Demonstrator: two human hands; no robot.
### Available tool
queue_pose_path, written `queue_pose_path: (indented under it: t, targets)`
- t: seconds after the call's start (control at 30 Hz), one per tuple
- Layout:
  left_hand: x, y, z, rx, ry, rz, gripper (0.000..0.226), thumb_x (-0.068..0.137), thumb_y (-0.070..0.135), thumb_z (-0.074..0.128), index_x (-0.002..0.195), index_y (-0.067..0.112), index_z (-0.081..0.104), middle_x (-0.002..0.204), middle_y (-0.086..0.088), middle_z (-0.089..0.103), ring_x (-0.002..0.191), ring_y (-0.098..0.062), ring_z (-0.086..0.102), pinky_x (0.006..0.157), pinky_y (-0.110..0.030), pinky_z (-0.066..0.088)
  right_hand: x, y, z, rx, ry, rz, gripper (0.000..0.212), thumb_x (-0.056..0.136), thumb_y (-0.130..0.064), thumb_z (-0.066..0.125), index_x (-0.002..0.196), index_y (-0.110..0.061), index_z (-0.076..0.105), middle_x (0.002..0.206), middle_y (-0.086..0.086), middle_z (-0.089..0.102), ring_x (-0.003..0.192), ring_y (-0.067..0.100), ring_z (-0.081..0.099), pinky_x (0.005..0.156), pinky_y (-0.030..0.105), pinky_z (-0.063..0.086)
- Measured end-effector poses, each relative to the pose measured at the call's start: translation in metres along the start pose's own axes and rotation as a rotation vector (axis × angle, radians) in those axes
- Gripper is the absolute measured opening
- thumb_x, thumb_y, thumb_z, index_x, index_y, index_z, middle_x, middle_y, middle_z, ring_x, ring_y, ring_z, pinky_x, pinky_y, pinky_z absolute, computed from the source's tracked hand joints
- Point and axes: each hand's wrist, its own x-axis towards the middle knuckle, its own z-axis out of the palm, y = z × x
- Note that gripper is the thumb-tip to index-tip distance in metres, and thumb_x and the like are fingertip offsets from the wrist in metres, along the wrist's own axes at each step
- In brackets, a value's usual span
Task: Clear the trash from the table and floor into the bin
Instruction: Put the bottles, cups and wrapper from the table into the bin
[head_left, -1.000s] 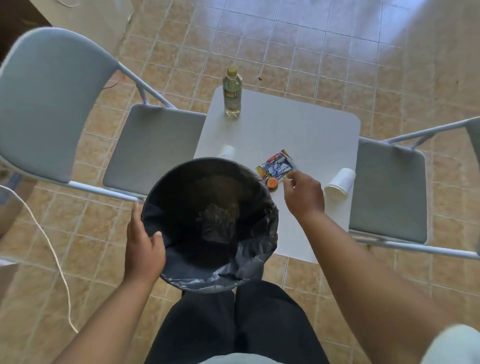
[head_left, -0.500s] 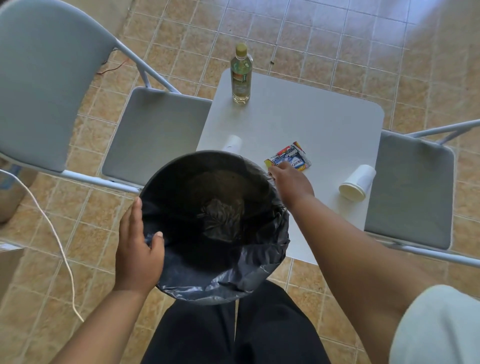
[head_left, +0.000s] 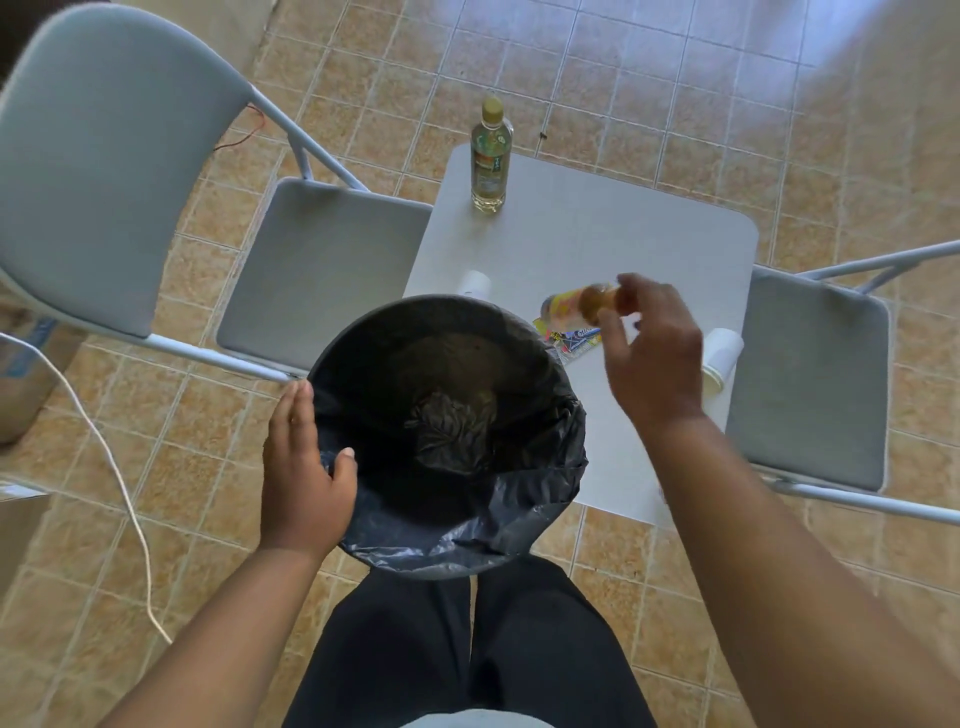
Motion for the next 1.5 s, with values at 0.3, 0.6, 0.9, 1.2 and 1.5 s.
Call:
queue_pose_path:
  t: [0.3, 0.6, 0.9, 1.2, 1.5]
  targets:
    - [0.004, 0.001, -0.004, 0.13, -0.045, 0.047, 0.081, 0.089, 0.029, 0.059, 0.152, 0.01, 0.012, 0.16, -0.008, 0.01, 0.146, -0.024, 0.014, 0.116, -0.036, 0.02, -0.032, -0.099, -0.043, 0.229, -0.059, -0.105, 0.031, 0.089, -0.021, 0.065, 0.117, -0.007, 0.065, 0.102, 0.011, 0.069, 0.086, 0.018, 0.067, 0.077, 0.023, 0.055]
    - [0.004, 0.0, -0.001, 0.187, -0.057, 0.054, 0.084, 0.088, 0.027, 0.059, 0.152, 0.008, 0.008, 0.161, -0.009, 0.007, 0.146, -0.027, 0.015, 0.115, -0.033, 0.02, -0.063, -0.094, 0.076, -0.283, -0.946, 0.086, 0.02, 0.085, -0.01, 0.062, 0.1, -0.017, 0.05, 0.086, 0.008, 0.053, 0.081, 0.033, 0.06, 0.062, 0.038, 0.053]
    - [0.004, 0.0, 0.002, 0.185, -0.043, 0.065, 0.085, 0.087, 0.023, 0.061, 0.152, 0.008, 0.008, 0.161, -0.009, 0.008, 0.145, -0.026, 0.016, 0.111, -0.03, 0.019, -0.054, -0.079, 0.119, -0.33, -1.137, 0.371, 0.032, 0.093, 0.0, 0.046, 0.121, -0.003, 0.059, 0.121, 0.018, 0.06, 0.107, 0.035, 0.06, 0.092, 0.042, 0.051]
    - [0.004, 0.0, 0.006, 0.172, -0.042, 0.07, 0.088, 0.085, 0.018, 0.065, 0.152, 0.007, 0.009, 0.16, -0.012, 0.01, 0.145, -0.028, 0.016, 0.112, -0.035, 0.022, -0.027, -0.104, 0.048, 0.15, -0.375, -0.113, 0.021, 0.091, -0.023, 0.06, 0.106, -0.013, 0.07, 0.096, 0.002, 0.069, 0.082, 0.019, 0.065, 0.074, 0.031, 0.054]
    - [0.004, -0.004, 0.012, 0.151, 0.022, 0.05, 0.092, 0.077, 0.007, 0.073, 0.15, 0.002, 0.017, 0.156, -0.018, 0.019, 0.142, -0.034, 0.023, 0.109, -0.052, 0.032, 0.05, 0.055, 0.082, -0.05, -0.22, 0.338, 0.02, 0.086, -0.025, 0.058, 0.095, -0.014, 0.072, 0.091, 0.004, 0.072, 0.087, 0.023, 0.067, 0.079, 0.028, 0.051]
